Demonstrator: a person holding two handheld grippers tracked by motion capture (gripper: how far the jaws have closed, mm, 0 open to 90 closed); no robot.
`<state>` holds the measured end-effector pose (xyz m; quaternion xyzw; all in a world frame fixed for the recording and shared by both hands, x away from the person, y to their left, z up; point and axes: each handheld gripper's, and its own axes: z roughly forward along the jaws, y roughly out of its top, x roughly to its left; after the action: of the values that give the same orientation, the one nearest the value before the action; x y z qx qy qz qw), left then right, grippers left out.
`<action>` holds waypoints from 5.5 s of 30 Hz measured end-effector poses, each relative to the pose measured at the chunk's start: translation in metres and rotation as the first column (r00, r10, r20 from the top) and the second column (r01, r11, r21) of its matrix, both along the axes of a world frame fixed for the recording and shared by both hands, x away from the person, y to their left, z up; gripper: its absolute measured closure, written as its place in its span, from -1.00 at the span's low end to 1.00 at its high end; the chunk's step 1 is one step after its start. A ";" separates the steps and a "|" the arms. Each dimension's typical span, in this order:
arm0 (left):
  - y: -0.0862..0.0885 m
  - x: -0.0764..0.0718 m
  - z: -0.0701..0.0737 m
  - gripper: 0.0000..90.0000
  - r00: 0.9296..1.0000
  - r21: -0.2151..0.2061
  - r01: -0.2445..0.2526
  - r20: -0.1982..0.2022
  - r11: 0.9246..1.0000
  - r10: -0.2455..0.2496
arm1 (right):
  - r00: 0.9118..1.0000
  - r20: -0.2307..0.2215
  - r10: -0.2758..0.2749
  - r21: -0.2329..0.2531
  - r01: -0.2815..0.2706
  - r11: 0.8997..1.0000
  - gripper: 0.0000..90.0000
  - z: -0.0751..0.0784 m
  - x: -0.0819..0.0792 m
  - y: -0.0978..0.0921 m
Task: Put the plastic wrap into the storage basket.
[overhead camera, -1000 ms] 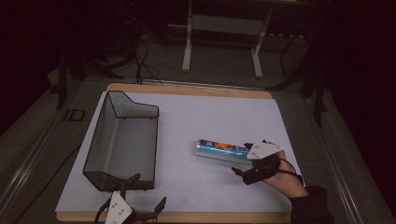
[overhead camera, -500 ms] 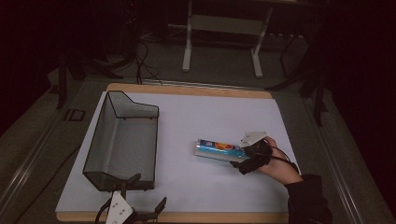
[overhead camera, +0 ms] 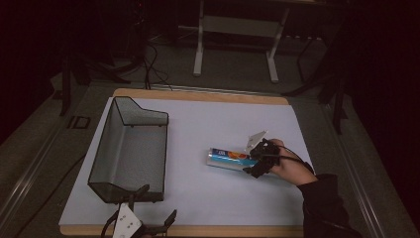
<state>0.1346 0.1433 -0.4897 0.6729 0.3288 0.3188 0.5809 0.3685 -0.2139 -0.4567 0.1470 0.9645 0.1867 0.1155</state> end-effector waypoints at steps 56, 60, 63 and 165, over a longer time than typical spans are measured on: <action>-0.002 0.001 -0.002 -0.97 1.000 0.010 0.010 -0.009 1.000 -0.010 | 0.986 -0.160 0.044 -0.183 -0.074 0.980 -0.30 -0.028 0.032 0.012; -0.001 0.001 -0.002 -0.97 1.000 0.011 0.005 -0.007 1.000 -0.005 | 0.992 -0.126 0.015 -0.142 -0.033 0.989 -0.30 -0.016 0.032 0.009; -0.001 0.000 -0.001 -0.97 1.000 0.010 0.004 -0.003 1.000 -0.004 | 0.995 -0.101 0.005 -0.115 -0.017 0.993 -0.30 -0.007 0.032 0.008; 0.011 -0.005 0.001 -0.97 0.999 0.015 -0.019 0.034 1.000 0.019 | 0.725 -0.568 -0.390 0.509 0.682 0.526 -0.29 0.002 0.005 0.274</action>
<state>0.1300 0.1542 -0.4887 0.6686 0.3230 0.3380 0.5783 0.3738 0.0606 -0.4551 0.5082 0.7278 0.4522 -0.0871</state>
